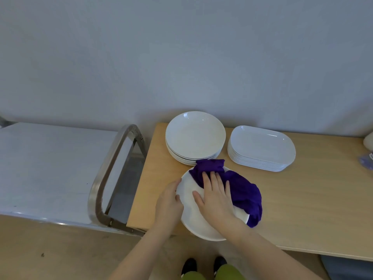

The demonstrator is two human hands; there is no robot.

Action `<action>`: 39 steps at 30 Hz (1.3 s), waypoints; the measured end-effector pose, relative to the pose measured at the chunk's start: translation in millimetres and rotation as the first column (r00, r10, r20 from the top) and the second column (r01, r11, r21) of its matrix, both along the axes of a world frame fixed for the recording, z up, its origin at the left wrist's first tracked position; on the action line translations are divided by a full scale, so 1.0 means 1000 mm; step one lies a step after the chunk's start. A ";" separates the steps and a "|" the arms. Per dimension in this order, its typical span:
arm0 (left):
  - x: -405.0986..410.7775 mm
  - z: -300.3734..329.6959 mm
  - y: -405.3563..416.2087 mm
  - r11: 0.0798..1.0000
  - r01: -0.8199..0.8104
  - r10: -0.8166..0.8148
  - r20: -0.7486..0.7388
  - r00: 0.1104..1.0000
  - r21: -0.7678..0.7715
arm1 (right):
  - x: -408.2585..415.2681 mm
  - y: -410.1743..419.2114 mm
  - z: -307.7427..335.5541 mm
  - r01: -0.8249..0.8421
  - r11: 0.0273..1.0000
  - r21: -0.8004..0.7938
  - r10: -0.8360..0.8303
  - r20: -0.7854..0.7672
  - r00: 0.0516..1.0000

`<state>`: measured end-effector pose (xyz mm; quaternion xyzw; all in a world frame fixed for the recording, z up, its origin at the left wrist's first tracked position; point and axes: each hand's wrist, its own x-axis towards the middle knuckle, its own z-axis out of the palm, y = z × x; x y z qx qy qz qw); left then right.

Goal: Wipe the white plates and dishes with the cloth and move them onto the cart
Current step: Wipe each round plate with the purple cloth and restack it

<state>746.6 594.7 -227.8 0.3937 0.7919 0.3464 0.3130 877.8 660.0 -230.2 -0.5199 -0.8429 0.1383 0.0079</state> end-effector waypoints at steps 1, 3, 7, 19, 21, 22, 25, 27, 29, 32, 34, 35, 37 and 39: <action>0.000 0.001 0.000 1.000 -0.003 0.003 0.017 1.000 0.011 | -0.003 -0.001 0.000 -0.035 0.999 0.002 0.035 -0.001 0.999; -0.001 0.002 0.000 1.000 -0.009 0.008 0.036 0.999 0.023 | -0.008 -0.005 -0.002 -0.116 0.993 0.010 0.116 -0.015 0.993; -0.002 0.000 0.001 0.999 -0.039 0.038 0.059 0.998 0.022 | -0.007 -0.013 -0.005 -0.228 0.974 0.001 0.227 -0.062 0.972; 0.002 -0.001 0.000 0.999 -0.048 0.047 0.094 0.994 0.015 | 0.044 0.030 0.002 -0.264 0.962 0.070 0.246 0.197 0.949; 0.003 0.000 -0.001 0.999 -0.051 0.050 0.087 0.995 0.012 | 0.047 0.022 0.003 -0.179 0.983 0.047 0.167 0.198 0.966; 0.004 0.000 -0.001 0.998 -0.054 0.054 0.075 0.996 0.008 | 0.047 0.018 0.003 -0.130 0.991 0.032 0.122 0.184 0.975; 0.005 0.001 -0.001 0.998 -0.067 0.067 0.040 0.997 0.003 | 0.042 0.011 0.007 -0.018 1.000 -0.009 0.018 0.088 0.996; 0.005 0.002 0.000 0.997 -0.073 0.073 0.033 0.997 -0.004 | 0.034 0.012 0.010 0.011 1.000 -0.019 -0.011 -0.007 1.000; 0.004 0.003 0.001 0.997 -0.074 0.075 0.045 0.996 -0.017 | 0.020 0.014 0.013 0.026 0.998 -0.053 -0.032 -0.109 0.993; 0.001 0.006 0.003 0.997 -0.067 0.070 0.074 0.995 -0.037 | -0.001 0.014 0.014 0.025 0.994 -0.102 -0.046 -0.209 0.977; -0.002 0.007 0.005 0.997 -0.065 0.067 0.070 0.995 -0.037 | -0.009 0.008 0.011 -0.012 0.995 -0.102 -0.015 -0.258 0.966; -0.002 0.007 0.005 0.997 -0.066 0.068 0.071 0.995 -0.029 | -0.011 0.003 0.010 -0.043 0.993 -0.109 0.011 -0.275 0.961; -0.002 0.008 0.005 0.997 -0.071 0.071 0.091 0.993 -0.011 | -0.009 -0.006 0.008 -0.109 0.985 -0.131 0.067 -0.289 0.955; -0.002 0.007 0.003 0.997 -0.079 0.077 0.133 0.988 0.007 | -0.003 -0.015 0.010 -0.162 0.976 -0.146 0.117 -0.276 0.954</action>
